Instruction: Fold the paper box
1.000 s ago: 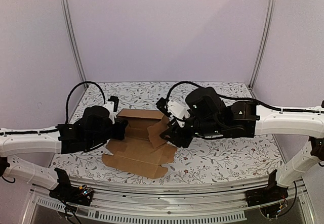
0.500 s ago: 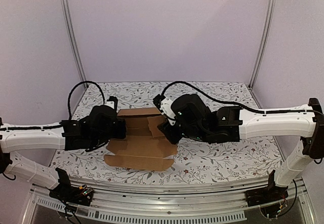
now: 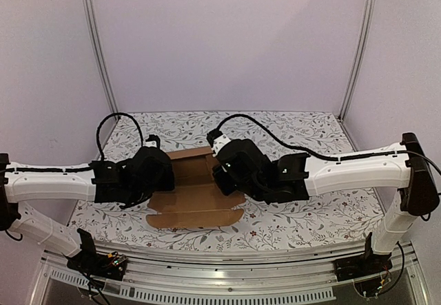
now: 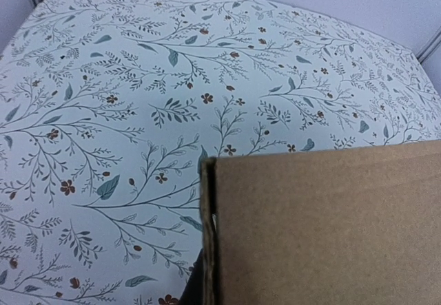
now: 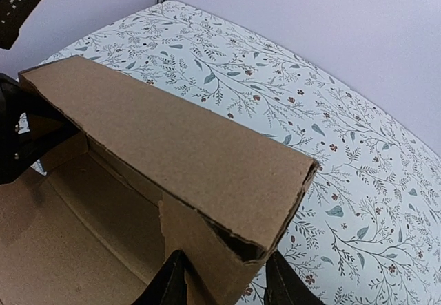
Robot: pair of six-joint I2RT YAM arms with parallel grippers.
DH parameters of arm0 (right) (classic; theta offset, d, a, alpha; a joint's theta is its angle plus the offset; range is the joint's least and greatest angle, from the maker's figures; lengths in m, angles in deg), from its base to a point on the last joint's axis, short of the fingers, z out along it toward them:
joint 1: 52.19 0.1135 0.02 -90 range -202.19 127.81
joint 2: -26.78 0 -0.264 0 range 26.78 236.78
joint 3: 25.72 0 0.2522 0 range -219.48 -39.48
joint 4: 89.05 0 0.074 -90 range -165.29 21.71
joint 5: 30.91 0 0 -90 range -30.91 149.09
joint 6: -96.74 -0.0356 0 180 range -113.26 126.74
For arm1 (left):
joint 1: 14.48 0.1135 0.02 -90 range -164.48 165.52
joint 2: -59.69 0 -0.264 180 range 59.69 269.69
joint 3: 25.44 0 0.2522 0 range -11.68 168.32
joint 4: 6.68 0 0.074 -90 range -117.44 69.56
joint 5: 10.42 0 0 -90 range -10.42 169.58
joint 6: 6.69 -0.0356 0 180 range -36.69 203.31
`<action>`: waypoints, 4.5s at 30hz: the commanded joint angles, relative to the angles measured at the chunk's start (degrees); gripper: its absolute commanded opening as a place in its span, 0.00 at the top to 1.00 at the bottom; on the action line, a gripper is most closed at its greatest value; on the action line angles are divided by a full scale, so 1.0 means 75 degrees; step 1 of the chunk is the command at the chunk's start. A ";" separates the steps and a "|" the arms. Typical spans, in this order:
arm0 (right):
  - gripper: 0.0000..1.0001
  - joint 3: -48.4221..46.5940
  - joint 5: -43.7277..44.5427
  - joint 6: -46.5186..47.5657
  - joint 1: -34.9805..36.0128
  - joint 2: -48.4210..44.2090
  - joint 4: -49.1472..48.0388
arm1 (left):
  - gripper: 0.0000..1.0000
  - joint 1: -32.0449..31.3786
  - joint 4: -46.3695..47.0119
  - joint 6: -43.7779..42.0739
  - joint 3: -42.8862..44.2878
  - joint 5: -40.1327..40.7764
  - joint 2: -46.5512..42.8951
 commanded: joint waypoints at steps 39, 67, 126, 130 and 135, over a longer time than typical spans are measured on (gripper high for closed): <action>1.00 -0.0206 0.1209 0.0015 0.0263 0.1056 -0.1650 | 1.00 -0.0671 -0.0332 0.0671 0.0652 -0.0324 -0.0038; 1.00 -0.0042 0.1374 0.0026 0.0263 0.1009 -0.1891 | 1.00 -0.0688 -0.0359 0.0638 0.0697 -0.0432 -0.0133; 1.00 0.1617 -0.1903 0.1564 -0.1248 0.1332 -0.4944 | 0.23 -0.0541 -0.0301 -0.1369 -0.0628 -0.1386 -0.2741; 1.00 0.2407 -0.2508 0.2255 -0.1249 0.1577 -0.7113 | 0.33 -0.0442 0.0022 -0.1634 -0.0597 -0.1593 -0.2578; 1.00 0.2760 -0.2740 0.2492 -0.1277 0.2184 -0.8386 | 0.57 -0.0133 0.0412 -0.1718 -0.0506 -0.2163 -0.2279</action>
